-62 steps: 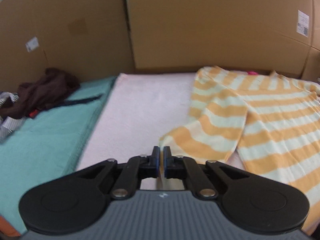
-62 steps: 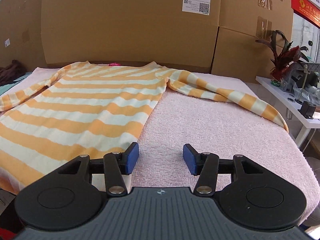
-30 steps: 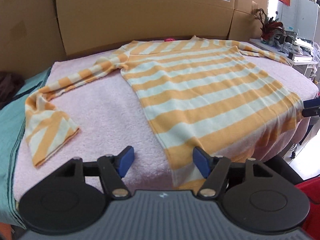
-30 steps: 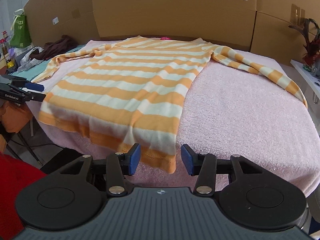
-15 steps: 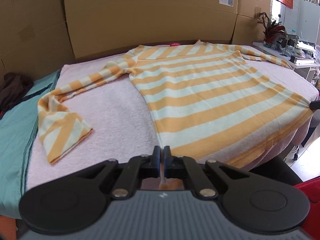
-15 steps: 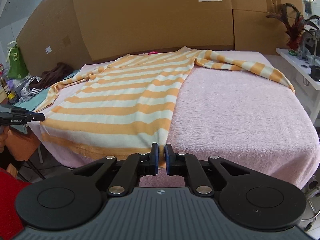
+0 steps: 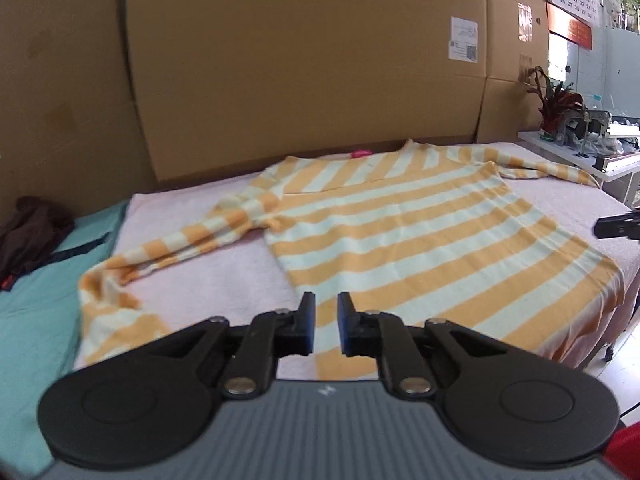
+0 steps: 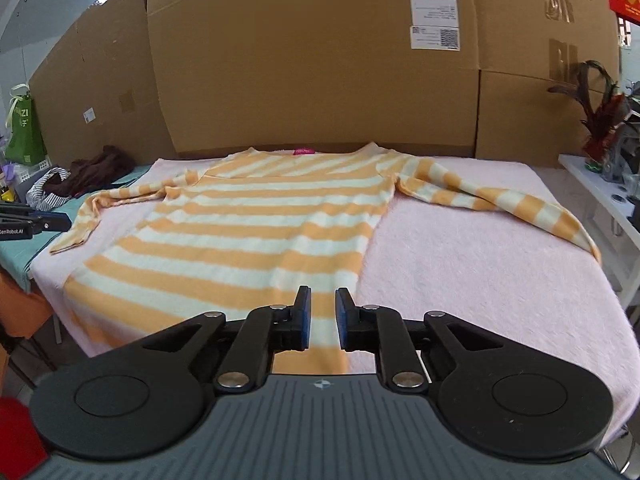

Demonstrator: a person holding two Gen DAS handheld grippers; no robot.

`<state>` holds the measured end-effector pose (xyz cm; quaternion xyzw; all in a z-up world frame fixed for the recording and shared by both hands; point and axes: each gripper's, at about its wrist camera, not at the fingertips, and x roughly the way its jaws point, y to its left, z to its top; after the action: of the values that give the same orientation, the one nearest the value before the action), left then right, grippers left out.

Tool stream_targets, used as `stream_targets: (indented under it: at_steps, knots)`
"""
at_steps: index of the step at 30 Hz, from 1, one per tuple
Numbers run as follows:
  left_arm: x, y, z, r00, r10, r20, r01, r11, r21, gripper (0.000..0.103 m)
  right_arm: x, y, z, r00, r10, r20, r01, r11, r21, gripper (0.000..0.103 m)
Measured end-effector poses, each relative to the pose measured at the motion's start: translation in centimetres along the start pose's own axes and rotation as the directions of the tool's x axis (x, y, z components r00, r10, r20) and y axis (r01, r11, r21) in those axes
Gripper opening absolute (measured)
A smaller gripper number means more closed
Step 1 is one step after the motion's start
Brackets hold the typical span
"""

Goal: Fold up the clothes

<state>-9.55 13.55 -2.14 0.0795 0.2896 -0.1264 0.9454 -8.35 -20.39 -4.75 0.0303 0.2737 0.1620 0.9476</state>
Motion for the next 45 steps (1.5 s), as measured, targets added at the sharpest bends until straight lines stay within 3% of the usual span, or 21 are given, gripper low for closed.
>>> stream_targets:
  at_steps: [3, 4, 7, 11, 13, 16, 17, 20, 21, 22, 24, 27, 28, 30, 32, 34, 35, 36, 40, 42, 45]
  knots:
    - [3.3, -2.2, -1.2, 0.998, 0.053, -0.042, -0.050, 0.995, 0.082, 0.020, 3.1, 0.2, 0.2, 0.999, -0.044, -0.031, 0.044, 0.999, 0.014, 0.012]
    - [3.4, -2.5, -1.7, 0.997, 0.064, -0.043, -0.059, 0.993, 0.103, 0.021, 3.5, -0.1, 0.1, 0.997, -0.070, -0.036, 0.071, 0.997, 0.018, 0.006]
    - [2.0, -1.4, -2.4, 0.995, 0.078, -0.056, -0.071, 0.990, 0.125, 0.026, 3.3, -1.0, 0.0, 0.986, -0.155, -0.059, 0.155, 0.988, 0.006, 0.000]
    - [3.1, -0.4, 0.5, 0.994, 0.105, -0.003, -0.104, 0.987, 0.125, 0.029, 3.3, -1.4, 2.2, 0.998, -0.069, 0.001, 0.069, 0.996, 0.056, 0.012]
    - [5.6, -0.2, 2.0, 0.994, 0.113, -0.004, -0.112, 0.989, 0.099, 0.056, 6.0, -1.4, 3.9, 0.998, -0.070, -0.003, 0.070, 0.996, 0.060, 0.012]
    - [8.7, 0.3, 3.0, 0.991, 0.132, -0.036, -0.129, 0.989, 0.071, 0.049, 11.0, -1.7, 5.6, 0.992, -0.092, -0.091, 0.098, 0.993, 0.069, 0.012]
    - [9.5, 0.6, 2.9, 0.989, 0.137, -0.052, -0.134, 0.989, 0.064, 0.051, 11.8, -2.3, 5.6, 0.990, -0.104, -0.097, 0.112, 0.991, 0.078, 0.006]
    - [9.0, 1.5, 2.4, 0.991, 0.117, -0.062, -0.115, 0.992, 0.046, 0.052, 11.9, -3.8, 6.2, 0.970, -0.228, -0.087, 0.234, 0.970, 0.062, 0.000]
    - [8.8, 1.5, 2.5, 0.991, 0.119, -0.063, -0.115, 0.992, 0.052, 0.053, 11.7, -4.1, 6.6, 0.973, -0.217, -0.078, 0.224, 0.971, 0.082, 0.000]
    - [8.9, 1.3, 3.0, 0.991, 0.124, -0.050, -0.121, 0.990, 0.066, 0.053, 11.5, -4.4, 7.0, 0.976, -0.207, -0.070, 0.213, 0.972, 0.102, 0.010]
    - [9.1, 0.6, 4.4, 0.991, 0.130, -0.011, -0.129, 0.988, 0.088, 0.050, 12.4, -3.8, 8.1, 0.983, -0.173, -0.057, 0.178, 0.978, 0.108, 0.011]
    - [11.7, 0.2, 5.9, 0.990, 0.138, -0.017, -0.135, 0.985, 0.108, 0.062, 15.7, -3.0, 9.2, 0.988, -0.119, -0.099, 0.129, 0.987, 0.099, 0.011]
    - [12.8, 0.4, 6.0, 0.987, 0.154, -0.038, -0.149, 0.982, 0.112, 0.061, 16.6, -3.2, 9.3, 0.987, -0.118, -0.108, 0.129, 0.986, 0.101, 0.010]
    - [13.4, 1.7, 5.6, 0.988, 0.143, -0.054, -0.139, 0.988, 0.071, 0.065, 17.3, -4.2, 9.3, 0.982, -0.158, -0.105, 0.169, 0.980, 0.102, 0.002]
    - [13.5, 3.1, 5.2, 0.991, 0.119, -0.056, -0.118, 0.993, 0.016, 0.068, 17.0, -5.4, 9.5, 0.962, -0.252, -0.109, 0.261, 0.962, 0.079, 0.000]
    - [13.7, 3.7, 4.8, 0.991, 0.125, -0.044, -0.126, 0.992, -0.025, 0.080, 16.7, -5.9, 10.0, 0.959, -0.258, -0.121, 0.271, 0.957, 0.105, 0.000]
    - [13.8, 3.7, 4.8, 0.991, 0.125, -0.040, -0.126, 0.992, -0.029, 0.080, 16.6, -6.0, 10.3, 0.960, -0.250, -0.129, 0.266, 0.956, 0.124, 0.001]
    - [13.8, 3.6, 4.8, 0.991, 0.126, -0.038, -0.127, 0.992, -0.025, 0.080, 16.5, -5.6, 10.7, 0.968, -0.221, -0.119, 0.237, 0.962, 0.134, 0.011]
    - [13.6, 2.7, 4.6, 0.987, 0.161, -0.022, -0.161, 0.987, 0.017, 0.080, 18.5, -2.2, 11.7, 0.990, -0.077, -0.116, 0.088, 0.991, 0.096, 0.018]
    - [13.5, 2.4, 4.5, 0.984, 0.176, -0.011, -0.175, 0.984, 0.037, 0.080, 20.3, -2.1, 11.6, 0.985, -0.105, -0.139, 0.114, 0.992, 0.062, 0.015]
    - [13.3, 2.3, 4.4, 0.983, 0.181, -0.006, -0.181, 0.983, 0.038, 0.080, 21.1, -3.5, 11.7, 0.970, -0.225, -0.090, 0.227, 0.974, 0.019, 0.006]
